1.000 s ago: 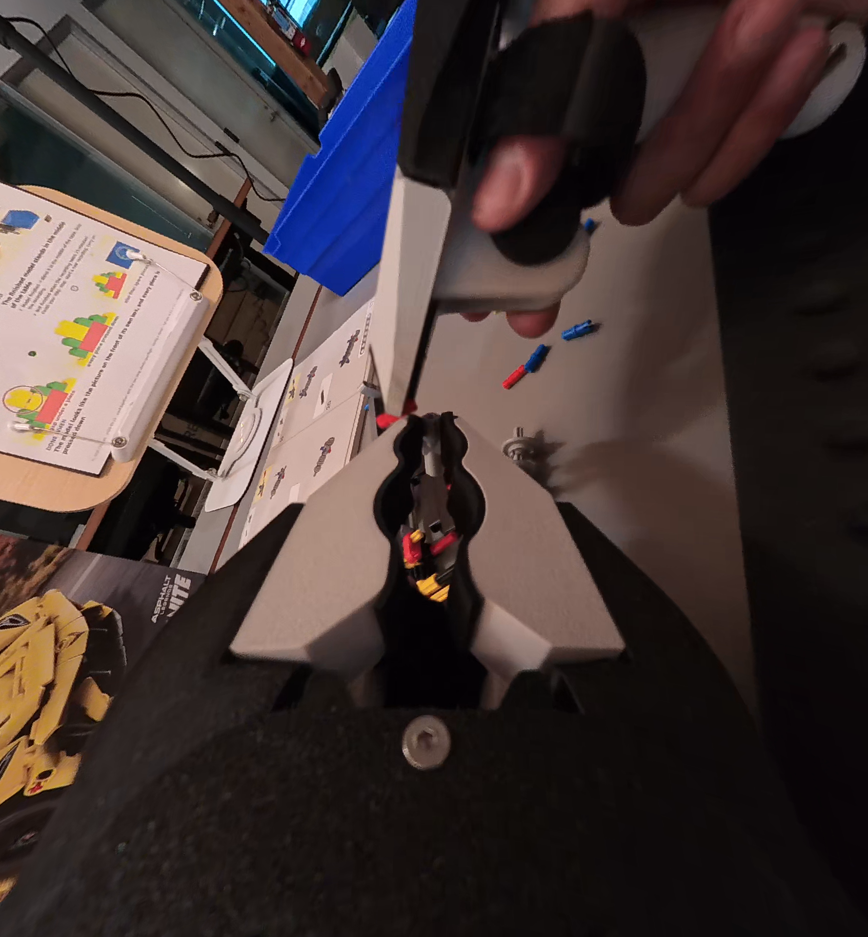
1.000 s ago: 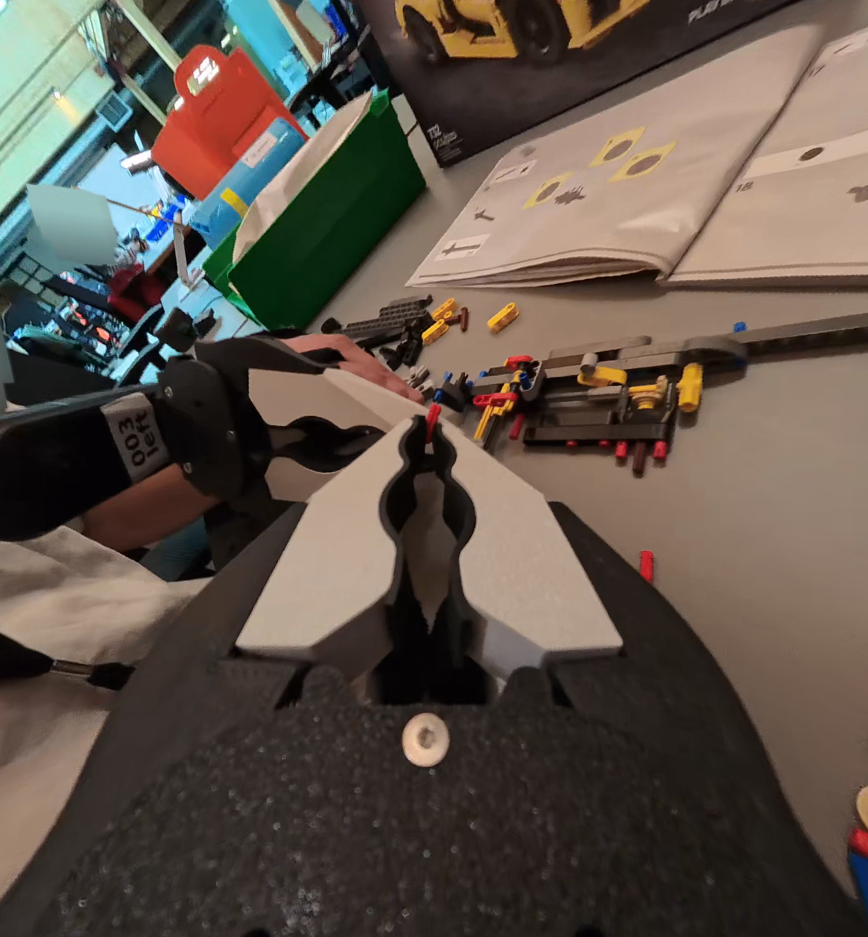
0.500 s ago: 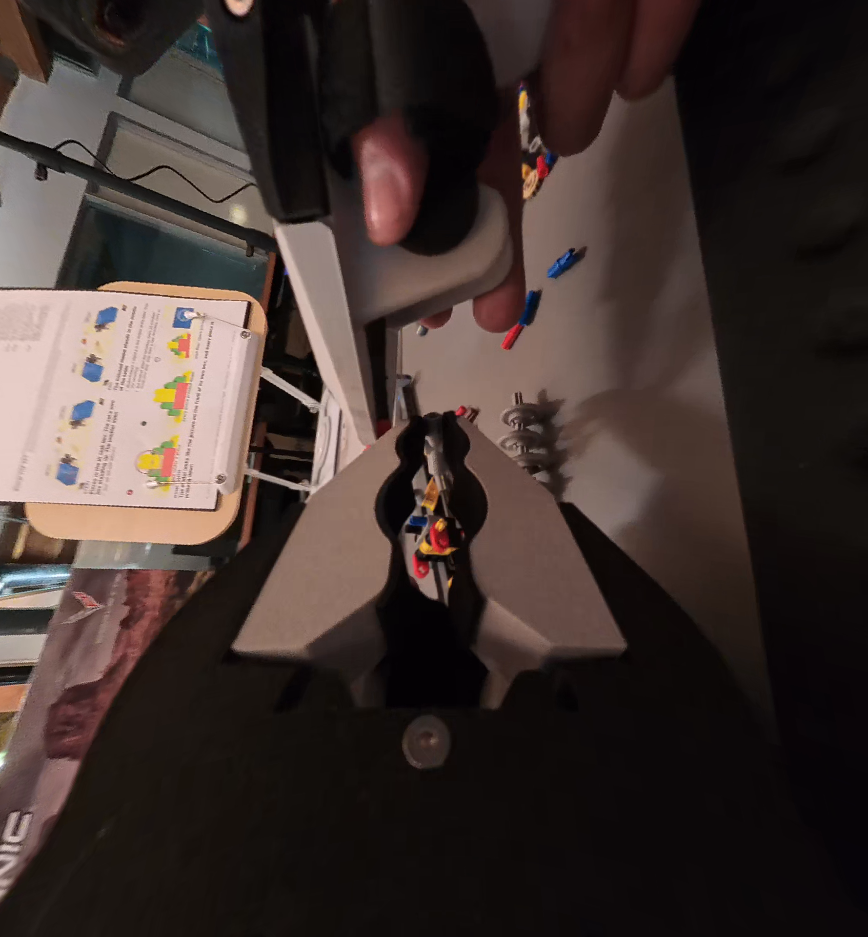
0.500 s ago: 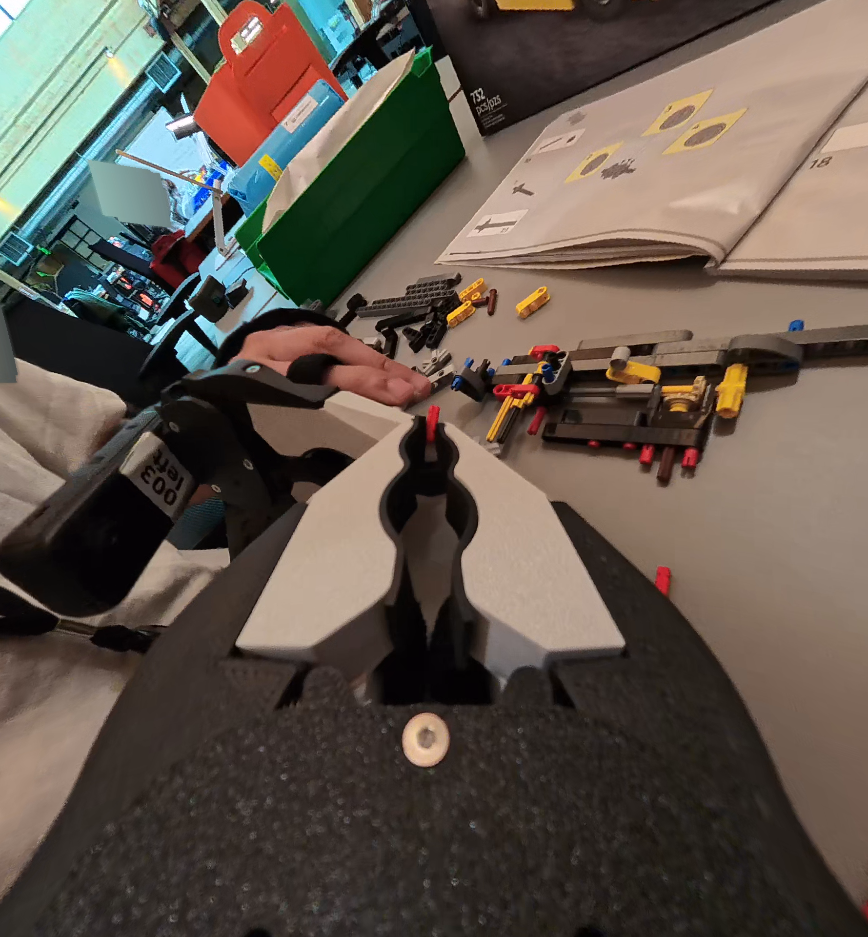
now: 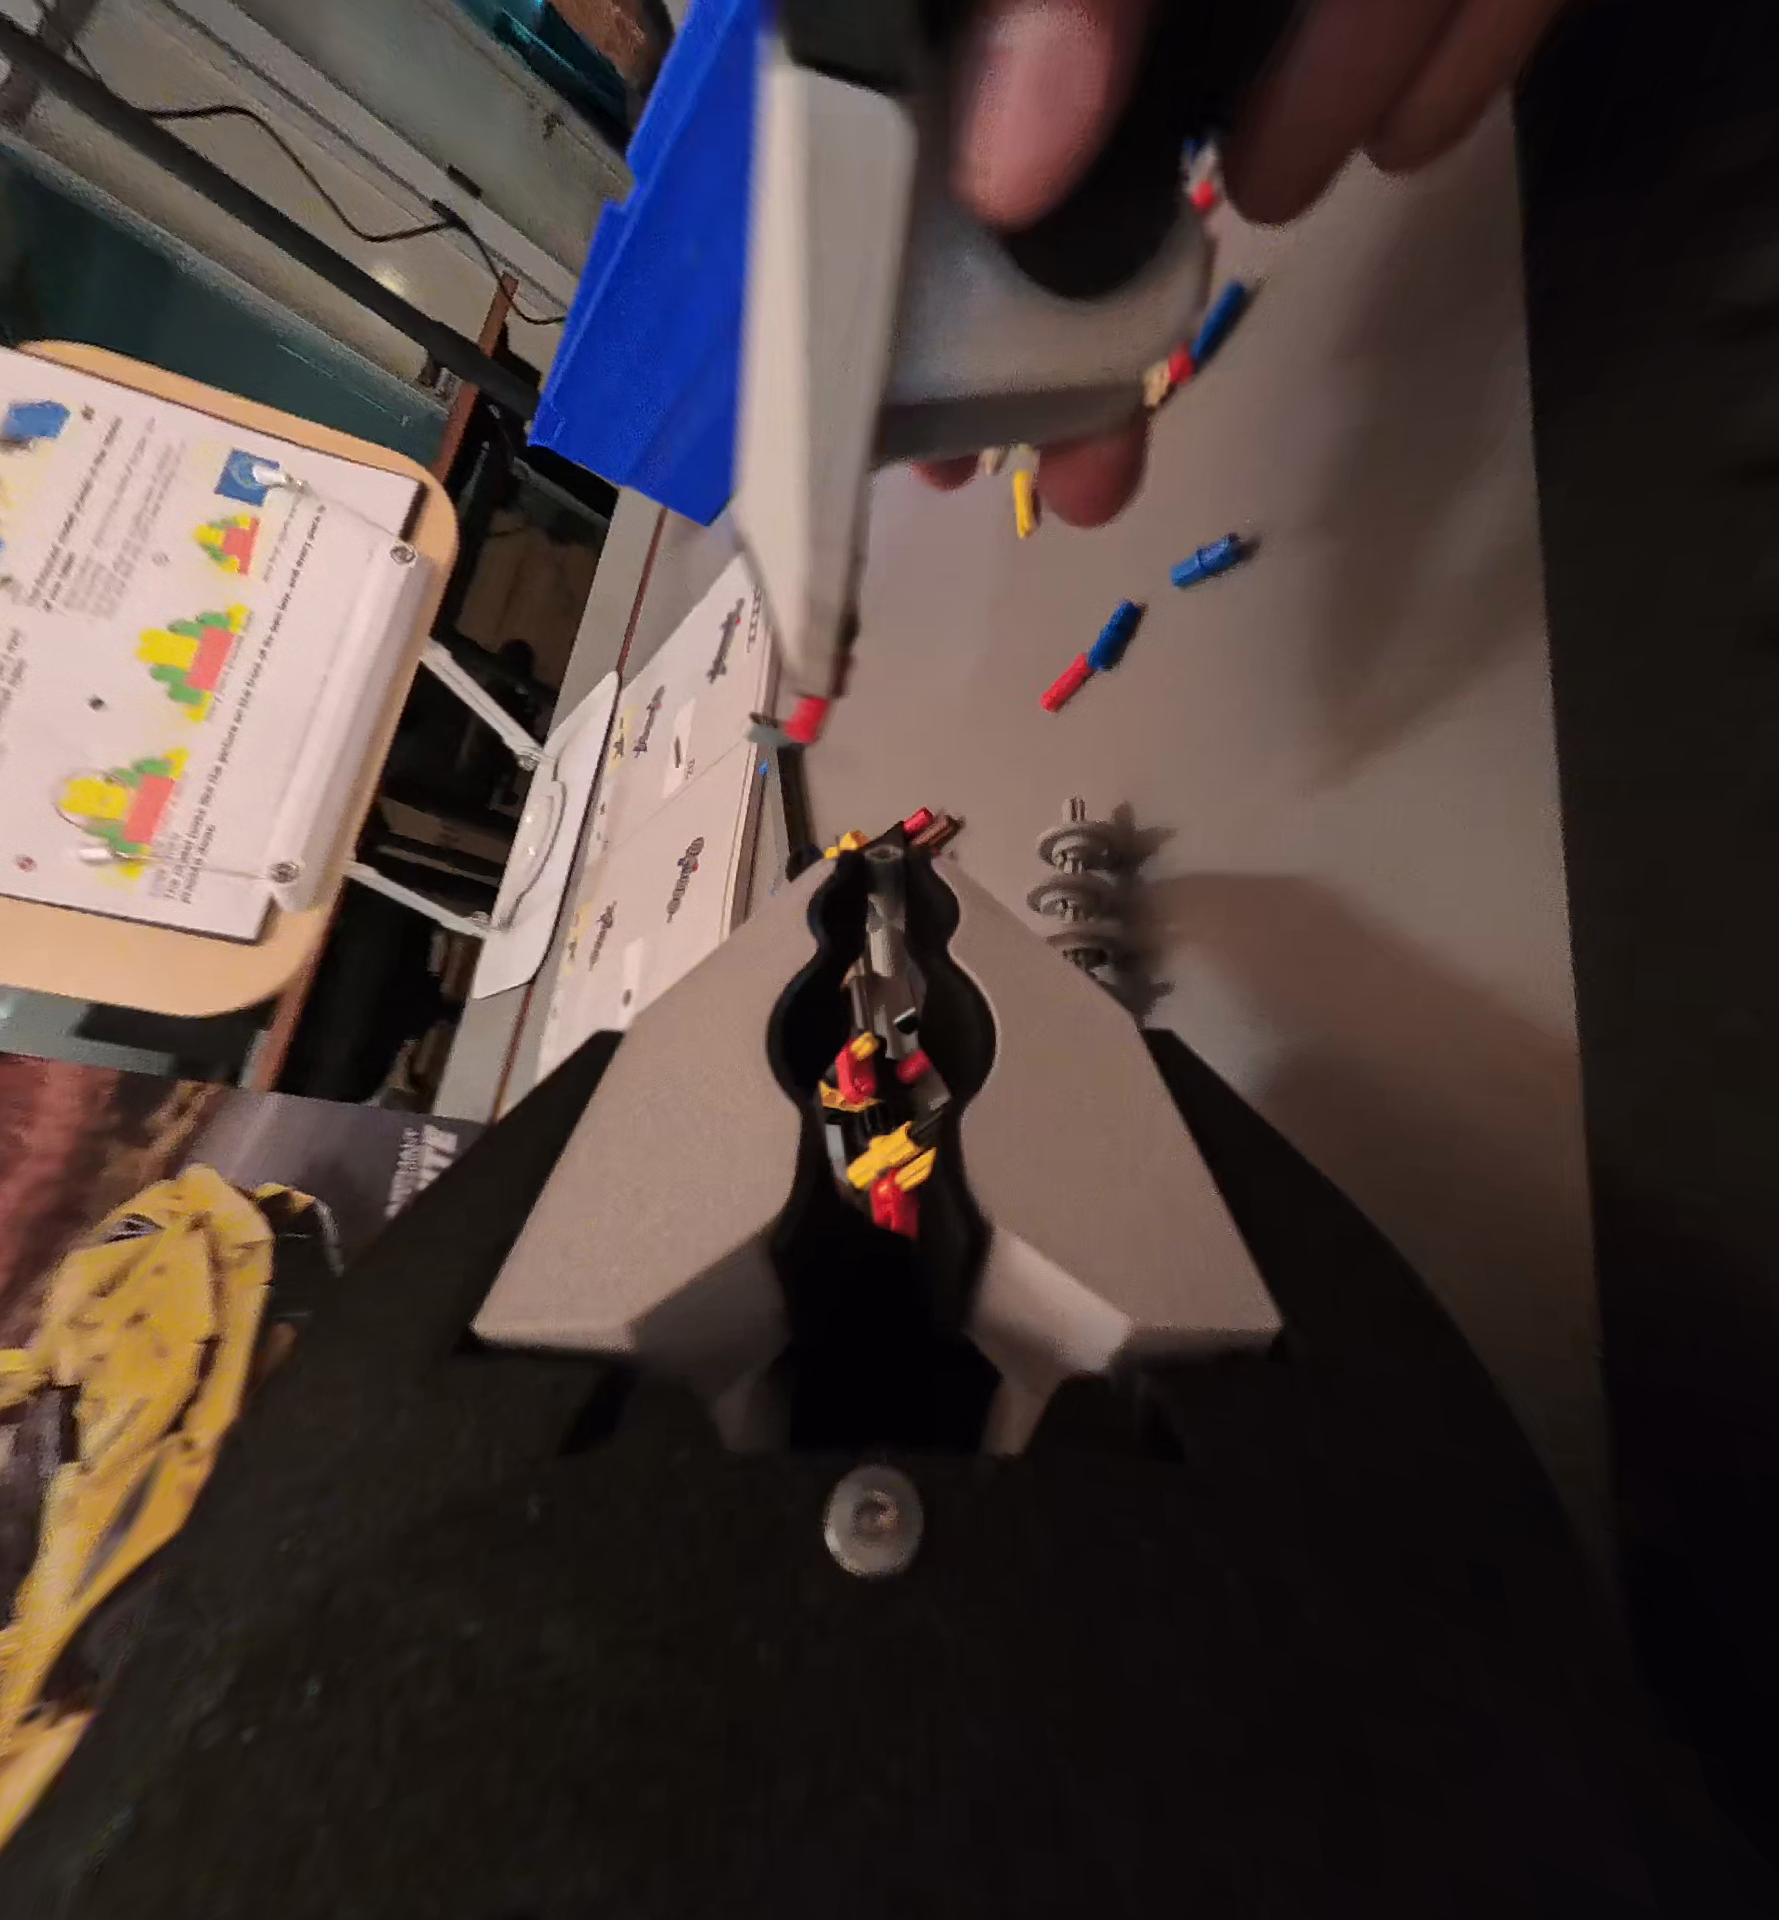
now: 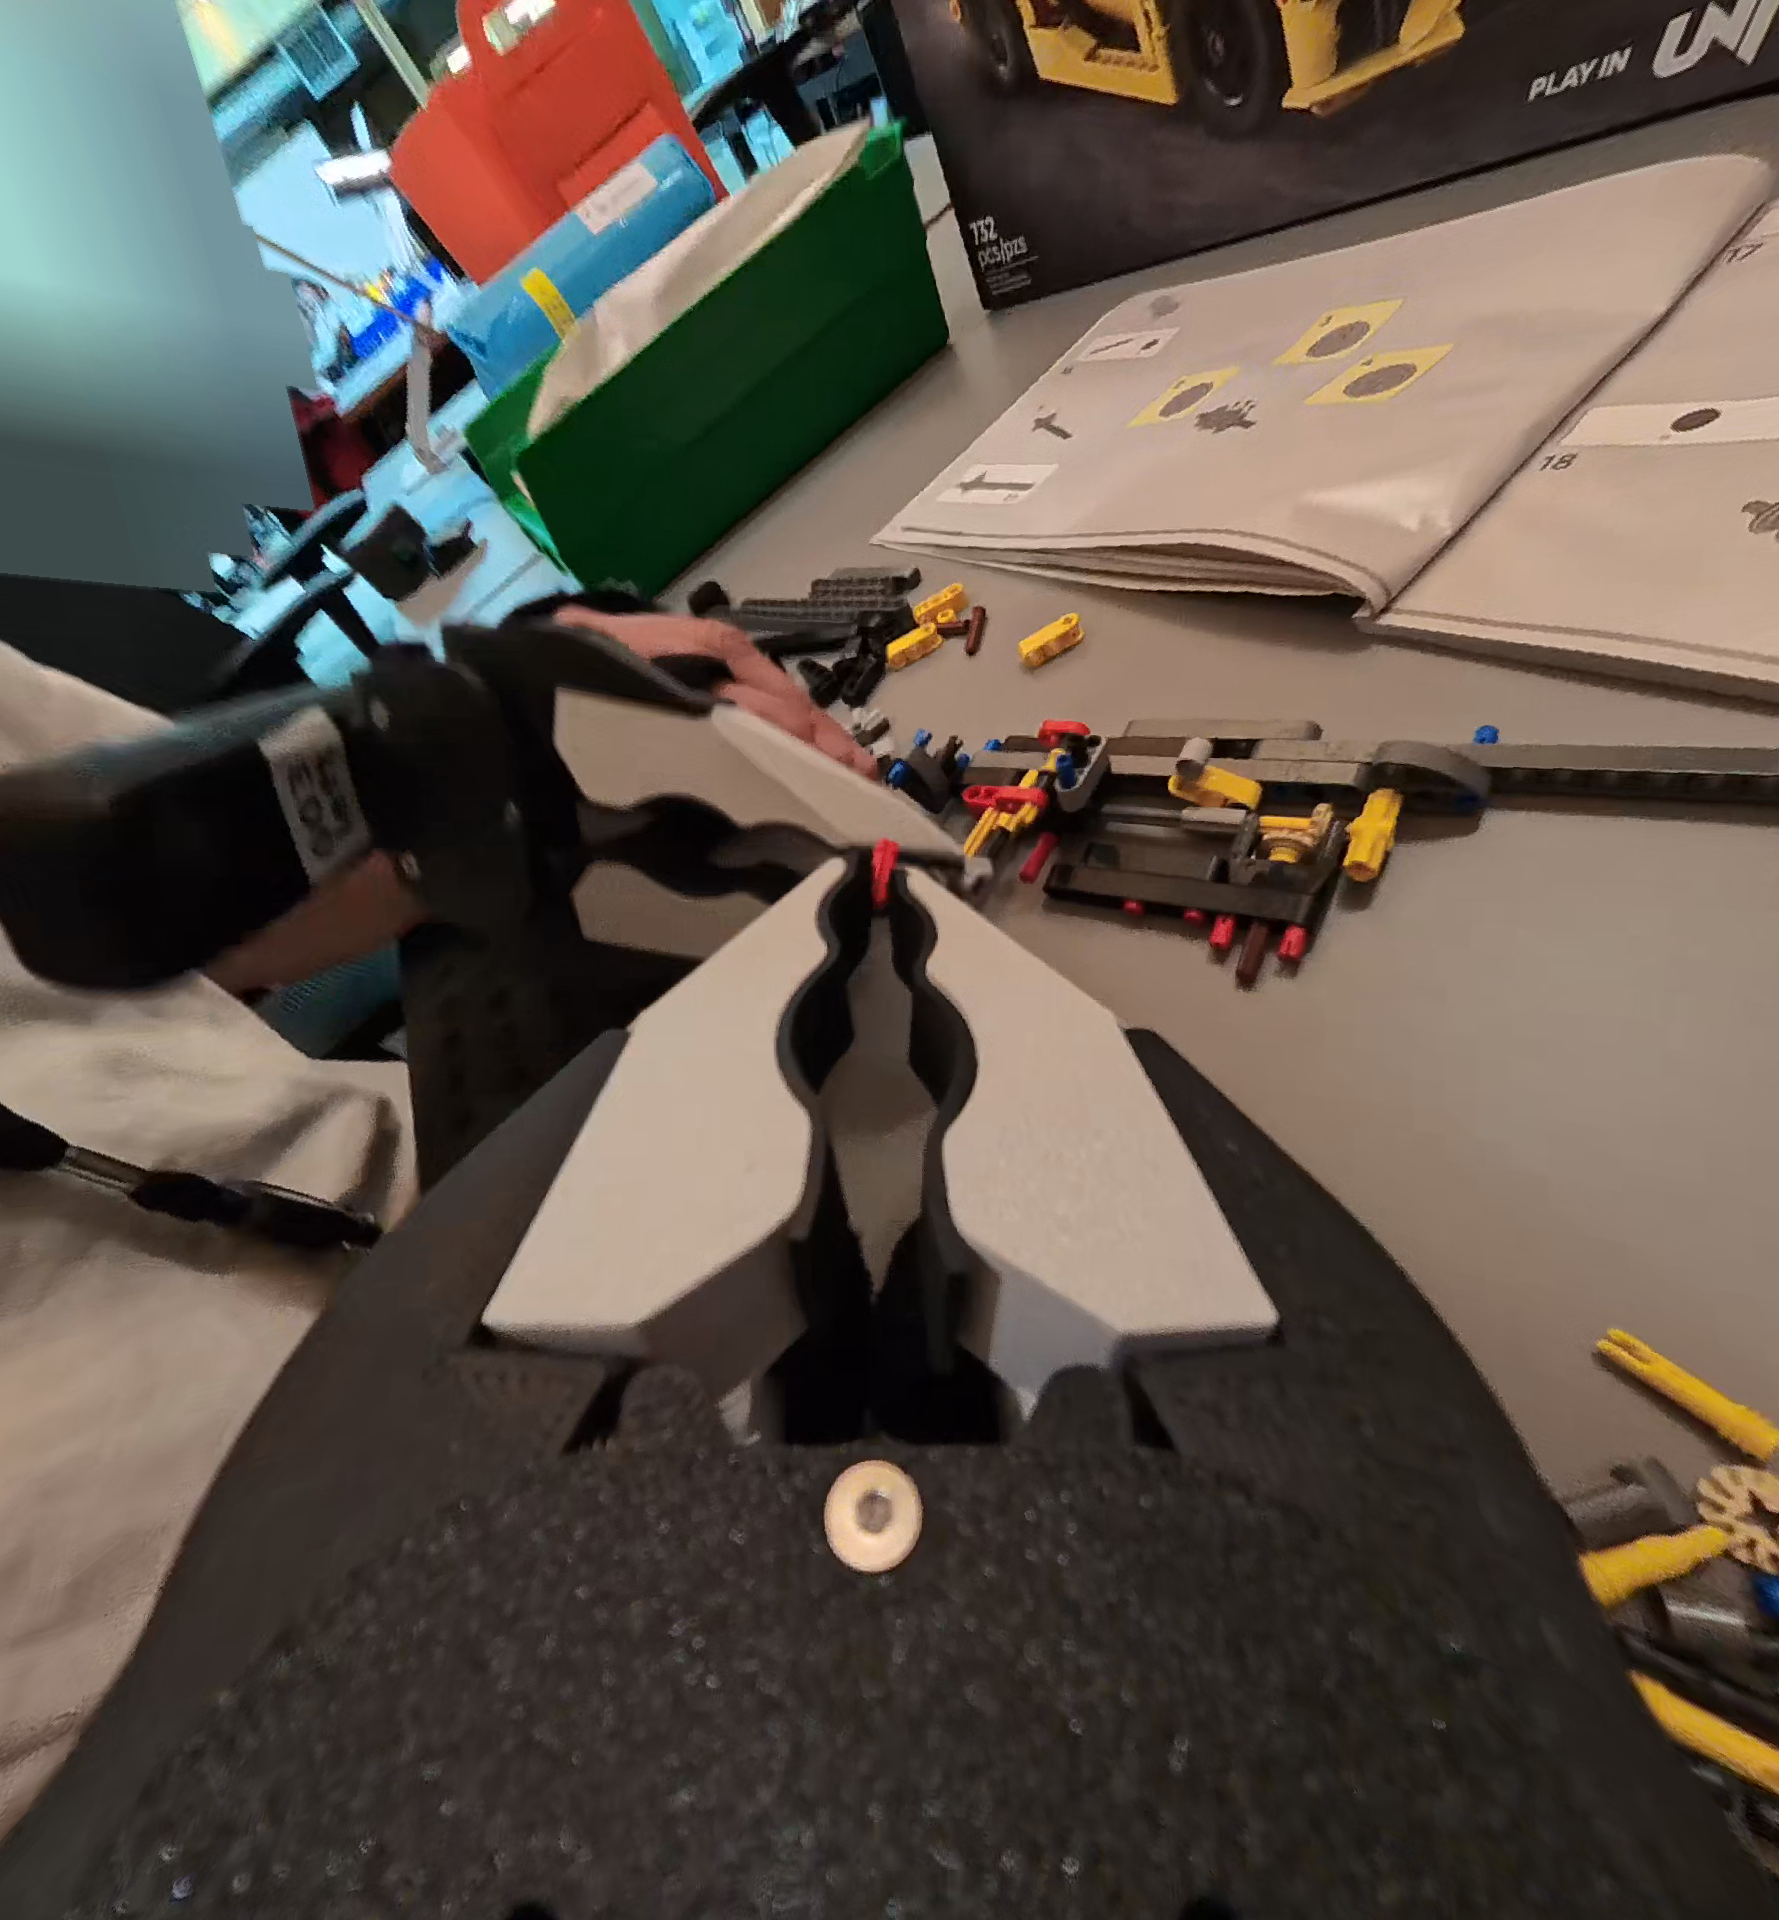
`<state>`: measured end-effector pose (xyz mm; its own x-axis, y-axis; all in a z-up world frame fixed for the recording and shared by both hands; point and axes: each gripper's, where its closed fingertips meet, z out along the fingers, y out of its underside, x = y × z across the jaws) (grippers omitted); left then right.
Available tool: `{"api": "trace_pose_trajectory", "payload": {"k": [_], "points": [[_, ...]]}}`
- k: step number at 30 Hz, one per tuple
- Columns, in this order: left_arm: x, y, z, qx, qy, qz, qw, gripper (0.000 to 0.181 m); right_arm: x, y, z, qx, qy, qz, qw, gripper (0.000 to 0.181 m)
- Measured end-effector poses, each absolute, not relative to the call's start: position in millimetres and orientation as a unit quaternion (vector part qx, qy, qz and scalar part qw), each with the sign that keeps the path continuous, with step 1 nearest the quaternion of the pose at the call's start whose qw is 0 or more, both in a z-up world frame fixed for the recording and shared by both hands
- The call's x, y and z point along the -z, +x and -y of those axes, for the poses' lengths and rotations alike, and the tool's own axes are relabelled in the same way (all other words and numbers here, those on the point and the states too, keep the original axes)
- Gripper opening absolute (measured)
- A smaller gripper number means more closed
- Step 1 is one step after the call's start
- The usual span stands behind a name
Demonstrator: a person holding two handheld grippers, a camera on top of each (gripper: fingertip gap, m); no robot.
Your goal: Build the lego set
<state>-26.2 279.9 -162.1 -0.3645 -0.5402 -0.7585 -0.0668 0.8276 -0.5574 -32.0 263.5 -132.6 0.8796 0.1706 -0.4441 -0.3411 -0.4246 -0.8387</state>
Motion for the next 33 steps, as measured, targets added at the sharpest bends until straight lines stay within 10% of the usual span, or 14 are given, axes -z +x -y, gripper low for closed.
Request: {"api": "trace_pose_trajectory", "payload": {"k": [11, 33], "points": [[144.5, -50.8, -247.4, 0.538, -0.383, -0.719, 0.216, 0.006, 161.1, -21.6, -221.2, -0.164, -0.875, -0.024, 0.455, 0.002], [215.0, -41.7, -226.0, 0.297, -0.312, -0.877, 0.214, 0.012, 162.6, -16.6, -196.0, -0.128, -0.867, -0.055, 0.479, 0.002]]}}
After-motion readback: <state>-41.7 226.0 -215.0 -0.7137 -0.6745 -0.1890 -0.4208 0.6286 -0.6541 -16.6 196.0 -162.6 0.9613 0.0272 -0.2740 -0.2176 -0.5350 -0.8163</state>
